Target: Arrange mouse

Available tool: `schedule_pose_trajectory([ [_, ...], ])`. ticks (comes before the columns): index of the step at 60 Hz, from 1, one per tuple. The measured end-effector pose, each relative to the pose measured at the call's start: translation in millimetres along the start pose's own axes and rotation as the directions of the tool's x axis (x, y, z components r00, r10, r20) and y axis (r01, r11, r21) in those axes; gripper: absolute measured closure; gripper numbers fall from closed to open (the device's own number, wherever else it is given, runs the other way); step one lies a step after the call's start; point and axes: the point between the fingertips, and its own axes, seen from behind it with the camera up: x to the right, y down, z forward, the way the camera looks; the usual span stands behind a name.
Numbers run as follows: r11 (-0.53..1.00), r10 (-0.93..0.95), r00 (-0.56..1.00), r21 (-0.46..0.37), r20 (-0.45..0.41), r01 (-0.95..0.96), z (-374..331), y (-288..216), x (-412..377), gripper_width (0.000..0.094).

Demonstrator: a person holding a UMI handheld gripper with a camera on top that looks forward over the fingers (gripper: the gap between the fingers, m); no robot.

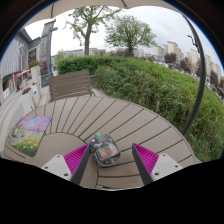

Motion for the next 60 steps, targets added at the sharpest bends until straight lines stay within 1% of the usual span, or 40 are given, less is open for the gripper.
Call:
schedule_pose_trajectory([
  [16,1.0,-0.008,0.999,-0.017,-0.045,0.008,22,-11,13,0.0082],
  [22,1.0,-0.005,0.999,-0.026,-0.045,0.003,28,-12,14,0.0084],
  [25,1.0,-0.004,0.999,-0.03,-0.039,0.003,30,-13,14,0.0106],
  [27,0.999,-0.003,0.999,-0.033,-0.034,0.002,30,-13,12,0.0144],
  [29,0.999,0.001,1.0,-0.037,-0.021,-0.001,31,-13,9,0.0227],
  [30,0.999,0.004,1.0,-0.042,-0.009,-0.004,32,-12,5,0.03],
  [32,0.999,-0.007,1.0,-0.047,-0.007,0.006,32,-12,3,0.0492],
  [34,0.998,-0.033,0.999,-0.058,-0.026,0.031,32,-13,6,0.0508],
  [35,0.997,-0.046,0.999,-0.061,-0.021,0.045,32,-14,4,0.0518],
  [36,0.996,-0.058,0.998,-0.062,-0.016,0.057,30,-16,1,0.0551],
  [40,0.998,-0.046,0.999,-0.053,0.008,0.046,27,-31,-10,0.0553],
  [43,0.999,-0.029,1.0,-0.039,0.005,0.029,14,-52,-20,0.0554],
  [47,1.0,-0.013,1.0,0.007,0.013,0.013,0,-88,-44,0.0554],
  [52,0.999,0.013,0.994,0.047,0.106,-0.018,-20,-129,-106,0.0555],
  [56,0.997,0.027,0.985,0.068,0.173,-0.04,-30,-145,-164,0.0554],
  [60,0.996,0.007,0.979,0.09,0.205,-0.026,-32,-151,-219,0.0554],
])
